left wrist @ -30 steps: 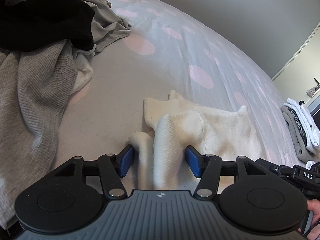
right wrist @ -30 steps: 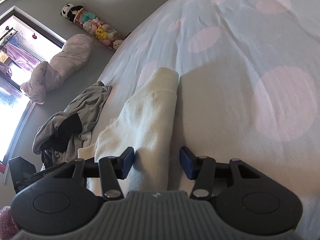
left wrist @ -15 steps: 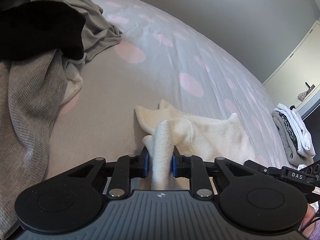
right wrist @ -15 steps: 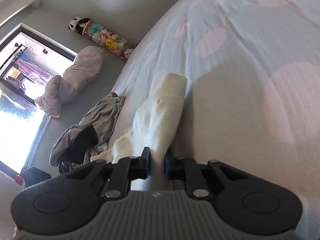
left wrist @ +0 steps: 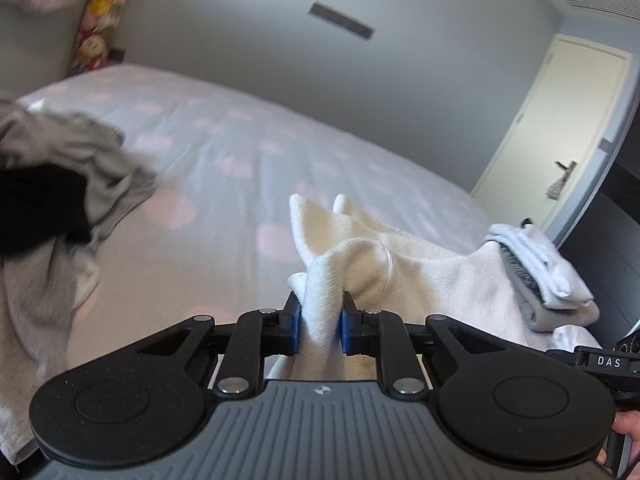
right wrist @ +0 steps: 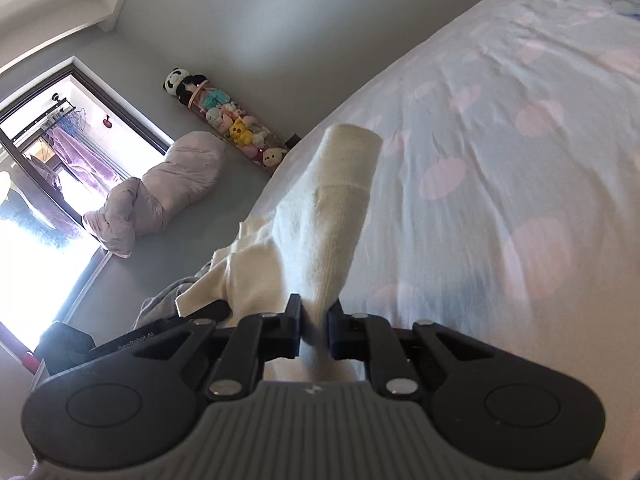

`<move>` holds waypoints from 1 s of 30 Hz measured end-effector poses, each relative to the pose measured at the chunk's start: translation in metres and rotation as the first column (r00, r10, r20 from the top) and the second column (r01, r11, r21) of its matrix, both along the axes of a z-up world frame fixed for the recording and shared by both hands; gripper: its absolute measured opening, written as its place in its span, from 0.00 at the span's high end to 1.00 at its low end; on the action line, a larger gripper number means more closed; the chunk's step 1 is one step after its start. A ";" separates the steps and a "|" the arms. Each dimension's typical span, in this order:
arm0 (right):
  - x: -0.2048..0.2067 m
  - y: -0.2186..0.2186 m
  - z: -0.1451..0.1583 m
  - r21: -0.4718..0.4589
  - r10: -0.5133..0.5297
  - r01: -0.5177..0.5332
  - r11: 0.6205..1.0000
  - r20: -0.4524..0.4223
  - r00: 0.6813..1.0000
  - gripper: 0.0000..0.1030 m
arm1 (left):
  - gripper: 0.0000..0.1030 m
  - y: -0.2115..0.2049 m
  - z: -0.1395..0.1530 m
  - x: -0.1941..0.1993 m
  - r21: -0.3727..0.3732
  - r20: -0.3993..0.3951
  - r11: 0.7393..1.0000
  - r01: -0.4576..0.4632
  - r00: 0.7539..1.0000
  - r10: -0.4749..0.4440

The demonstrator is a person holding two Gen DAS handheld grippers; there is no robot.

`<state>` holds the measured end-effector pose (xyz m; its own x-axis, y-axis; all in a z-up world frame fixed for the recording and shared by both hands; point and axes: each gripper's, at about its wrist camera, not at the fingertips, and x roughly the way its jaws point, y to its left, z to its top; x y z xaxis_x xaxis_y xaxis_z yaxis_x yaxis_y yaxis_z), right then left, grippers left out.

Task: Fold clothes
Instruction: 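Grasp the folded sweater with both grippers and lift it off the bed, then carry the folded sweater with both grippers onto the white laundry stack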

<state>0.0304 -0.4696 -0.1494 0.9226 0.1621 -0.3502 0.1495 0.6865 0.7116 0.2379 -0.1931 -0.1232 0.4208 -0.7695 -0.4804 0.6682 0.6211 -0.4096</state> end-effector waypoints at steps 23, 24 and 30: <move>-0.313 -0.165 0.124 -0.177 -0.550 0.564 0.807 0.125 0.826 0.87 | 0.85 -0.374 0.137 -0.193 -0.028 0.255 0.765 0.644 0.744 -0.617; -0.323 -0.172 0.122 -0.174 -0.573 0.586 0.792 0.123 0.810 0.87 | 0.85 -0.390 0.137 -0.202 -0.021 0.257 0.748 0.664 0.726 -0.638; -0.360 -0.211 0.106 -0.148 -0.679 0.687 0.712 0.102 0.727 0.87 | 0.85 -0.461 0.124 -0.252 0.030 0.253 0.665 0.746 0.638 -0.727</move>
